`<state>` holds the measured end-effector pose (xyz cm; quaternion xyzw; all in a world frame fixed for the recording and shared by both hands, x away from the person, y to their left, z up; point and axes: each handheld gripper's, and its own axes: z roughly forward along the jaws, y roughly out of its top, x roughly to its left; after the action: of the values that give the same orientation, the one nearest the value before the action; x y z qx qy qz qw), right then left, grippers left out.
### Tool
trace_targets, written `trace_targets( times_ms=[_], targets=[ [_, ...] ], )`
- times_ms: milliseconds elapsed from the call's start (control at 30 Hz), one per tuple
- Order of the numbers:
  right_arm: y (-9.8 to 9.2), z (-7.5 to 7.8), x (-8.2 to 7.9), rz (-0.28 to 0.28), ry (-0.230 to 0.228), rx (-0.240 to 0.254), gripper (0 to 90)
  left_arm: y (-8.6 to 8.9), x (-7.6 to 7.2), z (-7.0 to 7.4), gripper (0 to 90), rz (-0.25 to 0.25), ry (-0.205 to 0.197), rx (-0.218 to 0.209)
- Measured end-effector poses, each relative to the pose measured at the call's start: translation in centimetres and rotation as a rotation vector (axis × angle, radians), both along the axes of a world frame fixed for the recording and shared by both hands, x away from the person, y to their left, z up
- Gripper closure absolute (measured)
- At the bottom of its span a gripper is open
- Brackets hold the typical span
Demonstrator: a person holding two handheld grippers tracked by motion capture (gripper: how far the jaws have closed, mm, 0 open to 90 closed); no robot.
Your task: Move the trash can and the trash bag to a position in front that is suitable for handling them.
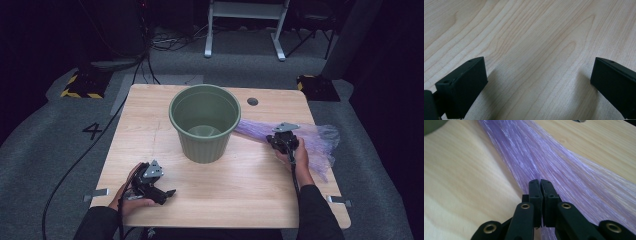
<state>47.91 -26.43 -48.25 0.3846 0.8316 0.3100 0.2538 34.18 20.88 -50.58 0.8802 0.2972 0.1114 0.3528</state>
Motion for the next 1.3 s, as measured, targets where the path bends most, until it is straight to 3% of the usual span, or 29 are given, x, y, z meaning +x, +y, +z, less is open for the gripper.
trace_targets(
  times_ms=[233,500,633,733,867,1067,1167,1300],
  targets=[
    [-2.8,0.0,-3.4,0.040,-0.008,0.055,88.3,0.0,0.0,0.0,0.4,0.000,0.000,0.000],
    [-3.8,-0.2,-6.2,0.086,0.004,0.060,87.7,0.0,0.0,0.0,0.4,0.000,0.001,0.000],
    [-3.5,-0.1,-6.9,0.097,0.015,0.049,73.0,0.0,0.0,0.0,0.4,0.001,0.000,0.001],
    [-3.1,0.2,-7.1,0.095,0.028,0.032,56.3,0.0,0.0,0.0,0.4,0.000,0.001,0.000],
    [-2.4,1.0,-7.3,0.083,0.017,0.037,44.2,0.0,0.0,0.0,0.4,-0.001,0.000,0.000],
    [-0.3,2.1,-6.5,0.084,-0.023,0.057,35.0,0.0,0.1,0.0,0.3,-0.002,-0.001,0.001],
    [1.1,2.3,-5.8,0.087,-0.038,0.070,34.5,0.0,0.1,0.0,0.3,-0.002,-0.001,0.002],
    [2.5,1.9,-4.1,0.031,-0.009,0.076,28.1,0.0,0.1,0.0,0.3,-0.002,0.000,0.002]
  ],
)
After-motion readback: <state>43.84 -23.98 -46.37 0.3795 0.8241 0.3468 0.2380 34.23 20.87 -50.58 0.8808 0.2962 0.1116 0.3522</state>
